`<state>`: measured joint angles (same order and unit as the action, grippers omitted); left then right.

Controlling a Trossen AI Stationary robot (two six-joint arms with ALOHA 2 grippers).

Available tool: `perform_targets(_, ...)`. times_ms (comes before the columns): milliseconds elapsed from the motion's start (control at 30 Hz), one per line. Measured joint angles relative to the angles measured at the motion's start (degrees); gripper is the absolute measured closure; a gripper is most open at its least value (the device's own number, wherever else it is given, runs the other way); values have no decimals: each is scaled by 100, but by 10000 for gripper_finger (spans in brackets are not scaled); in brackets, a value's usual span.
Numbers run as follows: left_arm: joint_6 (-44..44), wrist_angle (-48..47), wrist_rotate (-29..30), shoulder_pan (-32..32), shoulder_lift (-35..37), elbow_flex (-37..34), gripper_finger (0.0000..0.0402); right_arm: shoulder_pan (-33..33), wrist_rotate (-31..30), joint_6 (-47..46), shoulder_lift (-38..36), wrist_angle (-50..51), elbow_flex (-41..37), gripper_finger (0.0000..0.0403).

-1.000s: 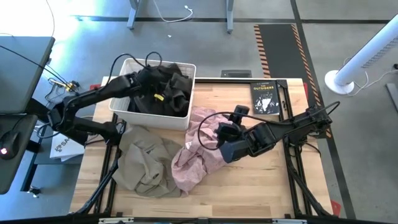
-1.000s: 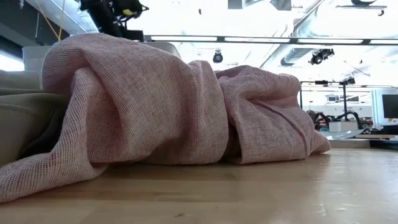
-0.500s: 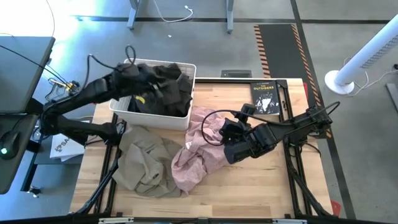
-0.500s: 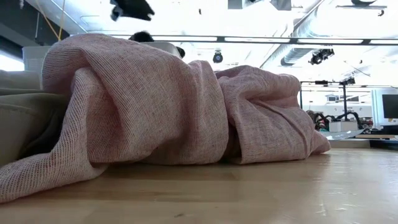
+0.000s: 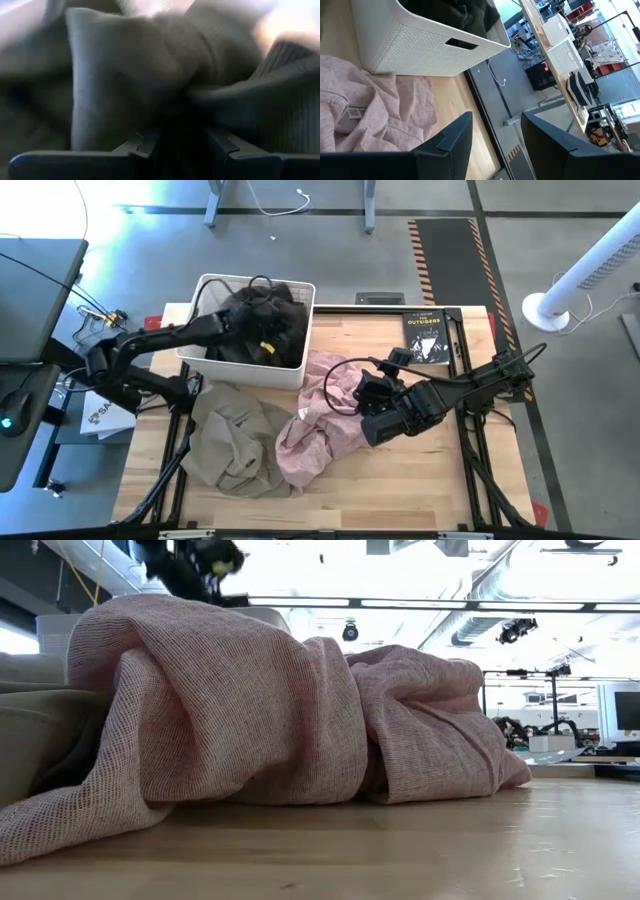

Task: Sort clothes
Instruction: Put the black jacket into the laundry bin

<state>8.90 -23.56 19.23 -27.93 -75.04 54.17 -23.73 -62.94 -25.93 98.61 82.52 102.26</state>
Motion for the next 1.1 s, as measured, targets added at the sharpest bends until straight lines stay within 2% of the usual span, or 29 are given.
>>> perform_targets(167,58,-923,-31,-897,-238,-2,321,-4,45,23,0,4,0,238)
perform_targets(300,-63,-1048,-472,-1336,-261,9,329,-5,62,28,0,19,0,238)
perform_targets(400,-59,-1304,-814,-1368,-1,198,336,-7,68,24,0,83,0,238)
perform_targets(600,-156,-1632,-820,-1097,974,930,351,-7,70,24,0,87,0,238)
perform_targets(700,-161,-1122,-871,-1024,1448,1136,356,-7,70,23,0,85,0,238)
perform_targets(833,-382,-206,-1589,-1019,1568,1100,365,-7,70,24,0,81,0,238)
perform_targets(967,-372,760,-1978,-1022,1139,577,379,-7,66,27,0,57,0,238)
perform_targets(1100,-301,1342,-1694,-1126,312,-106,395,-7,64,31,0,54,0,238)
